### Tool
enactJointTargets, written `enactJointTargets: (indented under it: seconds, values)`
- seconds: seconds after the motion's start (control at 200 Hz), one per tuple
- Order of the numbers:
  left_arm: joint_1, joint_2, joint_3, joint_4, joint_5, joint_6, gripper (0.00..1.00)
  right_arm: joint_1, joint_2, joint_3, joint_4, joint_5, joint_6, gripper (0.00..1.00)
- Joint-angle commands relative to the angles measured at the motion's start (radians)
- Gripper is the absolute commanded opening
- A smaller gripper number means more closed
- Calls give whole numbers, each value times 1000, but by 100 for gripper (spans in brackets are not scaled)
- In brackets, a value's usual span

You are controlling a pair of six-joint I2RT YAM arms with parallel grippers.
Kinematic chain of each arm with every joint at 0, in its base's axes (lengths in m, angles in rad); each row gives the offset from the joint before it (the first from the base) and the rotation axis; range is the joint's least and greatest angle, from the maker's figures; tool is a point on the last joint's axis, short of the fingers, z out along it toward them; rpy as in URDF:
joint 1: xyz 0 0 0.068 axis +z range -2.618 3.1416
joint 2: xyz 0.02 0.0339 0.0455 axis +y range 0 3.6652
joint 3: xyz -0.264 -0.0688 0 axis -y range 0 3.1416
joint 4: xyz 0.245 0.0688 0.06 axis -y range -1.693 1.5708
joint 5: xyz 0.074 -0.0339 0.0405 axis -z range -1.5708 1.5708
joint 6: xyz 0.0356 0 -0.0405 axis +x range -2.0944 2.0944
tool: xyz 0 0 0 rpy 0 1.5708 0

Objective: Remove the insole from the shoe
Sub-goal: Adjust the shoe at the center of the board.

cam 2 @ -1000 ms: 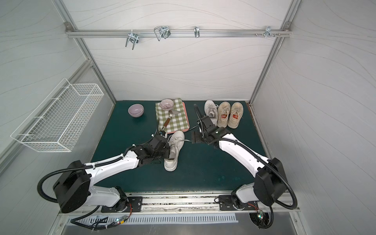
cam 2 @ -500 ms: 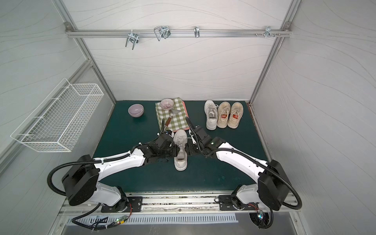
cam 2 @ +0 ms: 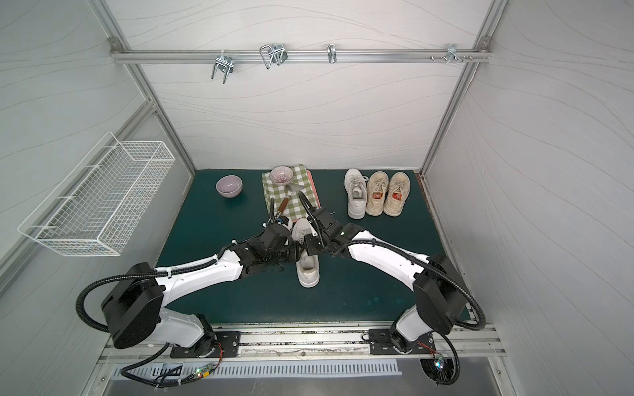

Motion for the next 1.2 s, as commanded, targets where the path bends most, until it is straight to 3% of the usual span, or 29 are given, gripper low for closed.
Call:
enactJointTargets:
  seconds: [0.0,0.48,0.71,0.935,1.065,1.195]
  values:
    - [4,19,39,11,-29,-1,38,20,31,22,-17,29,-10,39]
    - [11,-12,1,24,-58,-3,15,39,92,54,-137,268,-22,19]
    - [37,-45,-45,-4,-94,-26,0,-49,38,-27,-163,324,6,7]
    - [91,-156,-166,12,-138,-82,0,-157,-6,-121,-189,362,16,0]
    - [97,-169,-185,25,-134,-85,1,-142,-5,-126,-182,364,16,0]
    - [98,-115,-158,64,-41,-84,1,-84,-6,-113,-128,313,-36,0]
